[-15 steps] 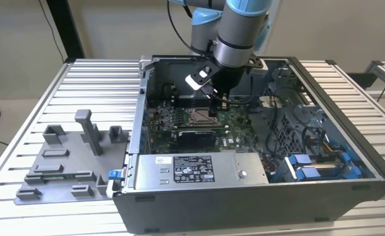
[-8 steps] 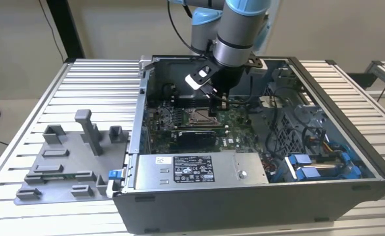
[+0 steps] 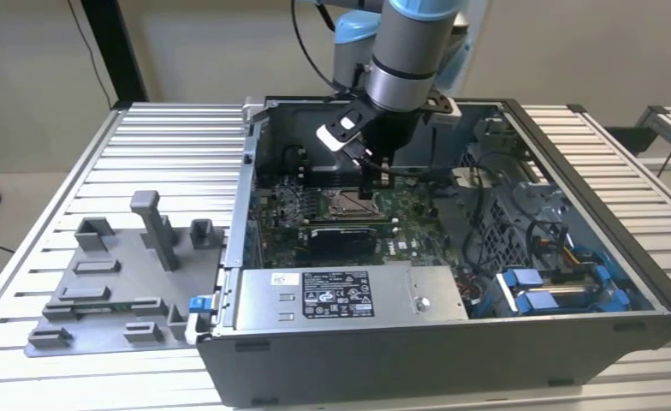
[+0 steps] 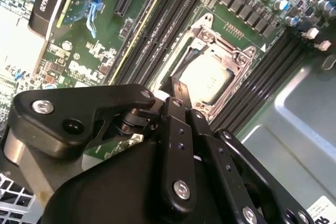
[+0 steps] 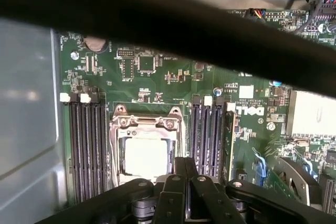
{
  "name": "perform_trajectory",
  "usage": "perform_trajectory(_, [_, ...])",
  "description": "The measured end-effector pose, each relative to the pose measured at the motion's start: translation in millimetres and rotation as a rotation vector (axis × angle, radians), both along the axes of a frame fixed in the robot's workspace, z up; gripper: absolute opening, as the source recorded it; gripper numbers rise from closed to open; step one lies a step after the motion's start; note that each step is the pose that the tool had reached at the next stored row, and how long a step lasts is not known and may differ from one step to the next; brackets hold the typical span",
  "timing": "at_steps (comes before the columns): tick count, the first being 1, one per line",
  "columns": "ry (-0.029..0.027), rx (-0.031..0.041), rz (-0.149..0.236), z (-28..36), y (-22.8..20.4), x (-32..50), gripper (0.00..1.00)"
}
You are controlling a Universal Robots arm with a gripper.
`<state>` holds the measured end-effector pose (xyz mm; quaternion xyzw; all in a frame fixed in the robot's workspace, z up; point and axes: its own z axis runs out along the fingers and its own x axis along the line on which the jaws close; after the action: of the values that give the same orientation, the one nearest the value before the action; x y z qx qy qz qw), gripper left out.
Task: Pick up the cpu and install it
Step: 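Install the second cpu locking lever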
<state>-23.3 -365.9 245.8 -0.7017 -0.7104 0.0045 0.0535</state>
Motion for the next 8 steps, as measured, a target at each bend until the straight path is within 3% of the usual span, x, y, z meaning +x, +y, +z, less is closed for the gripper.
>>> perform_trajectory(8, [-0.0002, 0.0003, 0.0, 6.7, 0.3, -11.9, 0.0])
